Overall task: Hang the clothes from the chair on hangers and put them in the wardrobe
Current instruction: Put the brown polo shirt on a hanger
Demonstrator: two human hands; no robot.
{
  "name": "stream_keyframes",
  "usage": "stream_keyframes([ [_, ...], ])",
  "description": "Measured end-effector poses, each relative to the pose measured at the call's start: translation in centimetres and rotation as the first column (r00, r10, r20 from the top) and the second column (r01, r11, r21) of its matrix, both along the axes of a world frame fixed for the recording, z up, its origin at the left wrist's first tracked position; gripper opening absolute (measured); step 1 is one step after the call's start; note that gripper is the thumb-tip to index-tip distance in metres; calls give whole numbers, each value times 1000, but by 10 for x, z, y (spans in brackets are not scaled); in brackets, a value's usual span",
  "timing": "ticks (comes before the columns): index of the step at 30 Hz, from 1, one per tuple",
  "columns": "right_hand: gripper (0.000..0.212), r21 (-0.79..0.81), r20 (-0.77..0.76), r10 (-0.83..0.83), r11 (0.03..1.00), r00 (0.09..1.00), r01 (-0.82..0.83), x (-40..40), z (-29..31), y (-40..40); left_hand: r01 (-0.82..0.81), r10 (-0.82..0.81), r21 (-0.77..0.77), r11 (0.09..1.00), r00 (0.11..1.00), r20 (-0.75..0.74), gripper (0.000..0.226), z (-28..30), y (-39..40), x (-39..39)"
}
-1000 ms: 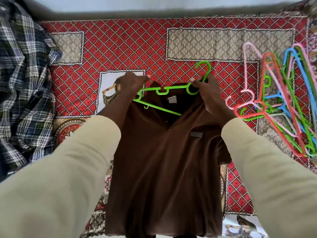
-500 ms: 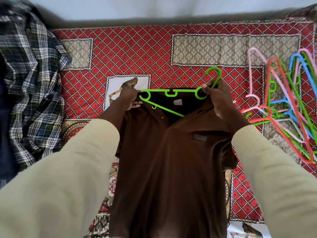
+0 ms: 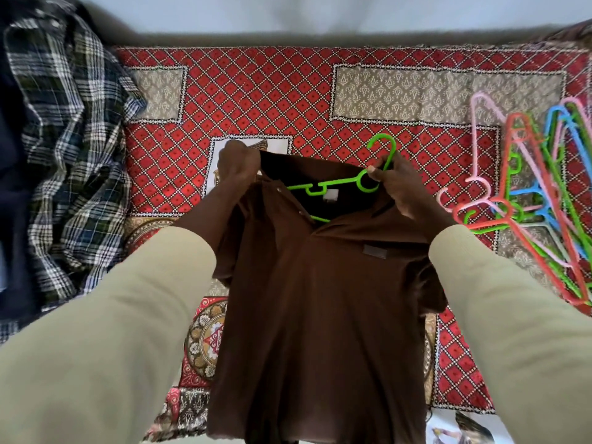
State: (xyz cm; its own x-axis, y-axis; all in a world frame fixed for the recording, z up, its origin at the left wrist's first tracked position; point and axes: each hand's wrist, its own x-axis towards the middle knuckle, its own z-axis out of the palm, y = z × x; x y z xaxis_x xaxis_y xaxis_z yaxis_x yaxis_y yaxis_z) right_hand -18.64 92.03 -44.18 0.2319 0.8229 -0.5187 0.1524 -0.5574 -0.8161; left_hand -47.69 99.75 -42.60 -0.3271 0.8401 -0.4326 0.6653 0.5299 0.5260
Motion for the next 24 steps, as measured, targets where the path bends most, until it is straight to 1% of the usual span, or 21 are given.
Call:
stream_keyframes([
  [1,21,-14,8,34,999,999,-34,-5,-1,1,-58,69,-61,996,979,189,17,6,3,3],
  [2,20,-27,-2,70,997,998,-71,-10,1,3,-83,129,-137,987,917,377,15,11,5,5],
  [3,19,-43,-25,114,992,993,-115,-15,3,6,-49,153,-207,977,841,519,16,18,7,6],
  [5,20,-69,-71,202,976,977,-206,-22,8,15,81,135,-274,958,716,685,15,28,8,6],
  [7,15,-65,-43,211,975,977,-213,-29,10,25,127,144,-299,946,663,734,13,25,8,7],
  [8,9,-59,42,206,977,978,-204,-32,9,29,109,164,-311,944,663,731,13,21,6,9],
  [9,11,-67,189,220,975,957,-210,-34,8,32,88,186,-318,944,655,733,13,17,3,12],
  [10,25,-106,373,262,965,890,-240,-35,5,34,79,195,-318,945,645,739,14,12,0,15],
  [11,39,-169,536,304,953,787,-253,-36,4,34,87,198,-317,944,620,759,16,6,-4,18],
  [12,52,-232,630,321,947,707,-223,-38,5,32,102,192,-315,944,604,773,20,0,-8,22],
  [13,60,-277,657,320,945,683,-176,-40,8,28,107,193,-317,942,600,776,22,-6,-12,25],
  [14,60,-303,645,315,942,696,-146,-42,9,24,109,180,-318,942,634,752,23,-9,-17,28],
  [16,45,-333,590,315,934,744,-131,-46,6,16,155,97,-311,938,744,661,19,-18,-25,31],
  [17,36,-313,566,294,941,770,-130,-49,5,13,220,38,-307,926,755,655,18,-22,-31,33],
  [18,30,-250,527,225,963,820,-103,-52,5,10,287,-13,-297,911,739,674,19,-23,-36,34],
  [19,27,-163,437,121,985,891,-54,-55,6,8,338,-50,-275,900,706,706,19,-23,-42,35],
  [20,27,-81,284,-8,996,959,32,-59,8,6,360,-80,-238,902,682,727,18,-24,-48,36],
  [21,30,-13,132,-148,988,980,151,-61,8,4,345,-98,-189,919,665,741,17,-26,-54,36],
  [22,36,24,56,-272,962,961,271,-62,6,0,300,-106,-136,944,668,737,17,-27,-61,39],
  [23,35,58,46,-349,936,936,346,-64,5,-5,224,-89,-91,970,681,727,17,-29,-67,41],
  [24,25,75,111,-372,928,922,366,-69,4,-13,137,-48,-70,988,709,704,16,-31,-73,44],
])
